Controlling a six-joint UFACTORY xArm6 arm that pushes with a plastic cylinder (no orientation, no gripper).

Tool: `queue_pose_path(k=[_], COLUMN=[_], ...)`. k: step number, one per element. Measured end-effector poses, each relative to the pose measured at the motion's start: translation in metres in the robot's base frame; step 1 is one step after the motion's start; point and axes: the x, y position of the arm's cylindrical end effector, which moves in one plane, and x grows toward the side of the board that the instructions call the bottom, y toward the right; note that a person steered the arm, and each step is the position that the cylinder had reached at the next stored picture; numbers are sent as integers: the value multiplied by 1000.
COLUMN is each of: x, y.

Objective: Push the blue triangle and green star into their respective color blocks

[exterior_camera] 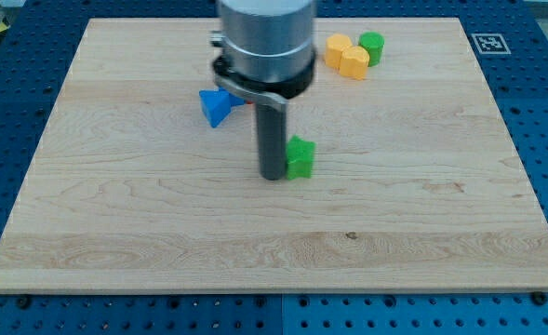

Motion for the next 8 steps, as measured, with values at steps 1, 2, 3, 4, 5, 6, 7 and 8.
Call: queue_pose_path(k=[1, 2, 3, 4, 5, 6, 7, 8], x=[-2, -4, -26, -60, -95, -127, -150, -155], y=[22, 58, 76, 87, 96, 110, 118, 118])
